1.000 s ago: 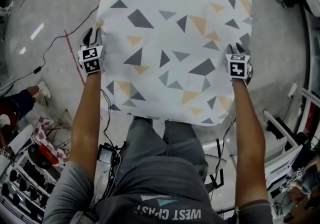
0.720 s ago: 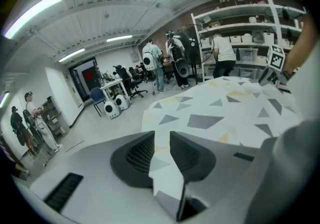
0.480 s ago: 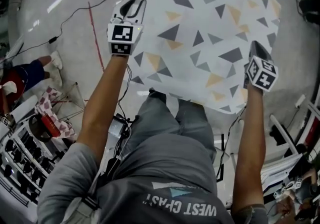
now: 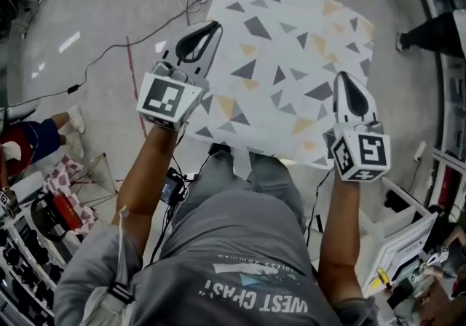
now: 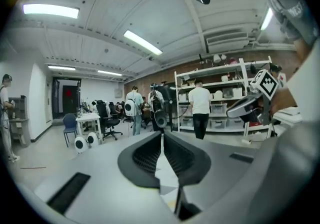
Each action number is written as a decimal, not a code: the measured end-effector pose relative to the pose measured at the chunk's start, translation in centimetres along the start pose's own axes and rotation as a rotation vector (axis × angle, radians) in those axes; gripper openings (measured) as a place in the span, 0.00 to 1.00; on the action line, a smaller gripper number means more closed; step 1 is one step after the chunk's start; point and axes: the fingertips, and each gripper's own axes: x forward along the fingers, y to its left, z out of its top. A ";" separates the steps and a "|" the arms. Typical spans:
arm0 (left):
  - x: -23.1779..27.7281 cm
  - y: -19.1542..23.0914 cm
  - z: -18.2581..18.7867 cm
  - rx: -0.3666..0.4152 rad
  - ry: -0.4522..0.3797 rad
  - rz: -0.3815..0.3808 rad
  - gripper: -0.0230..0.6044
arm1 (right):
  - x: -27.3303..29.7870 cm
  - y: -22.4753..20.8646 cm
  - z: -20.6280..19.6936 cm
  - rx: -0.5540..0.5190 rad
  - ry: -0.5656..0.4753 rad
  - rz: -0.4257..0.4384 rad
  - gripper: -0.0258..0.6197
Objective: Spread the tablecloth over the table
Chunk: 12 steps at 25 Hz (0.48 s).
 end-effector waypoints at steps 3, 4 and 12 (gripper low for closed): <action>-2.9 -1.1 4.4 -0.030 -0.058 -0.054 0.05 | -3.4 3.4 4.9 -0.035 -0.102 0.011 0.06; -3.9 -1.4 5.8 -0.033 -0.075 -0.068 0.05 | -4.5 4.5 6.3 -0.047 -0.130 0.017 0.06; -11.1 -4.9 15.0 0.033 -0.216 -0.156 0.05 | -12.4 11.8 13.6 -0.079 -0.255 0.058 0.05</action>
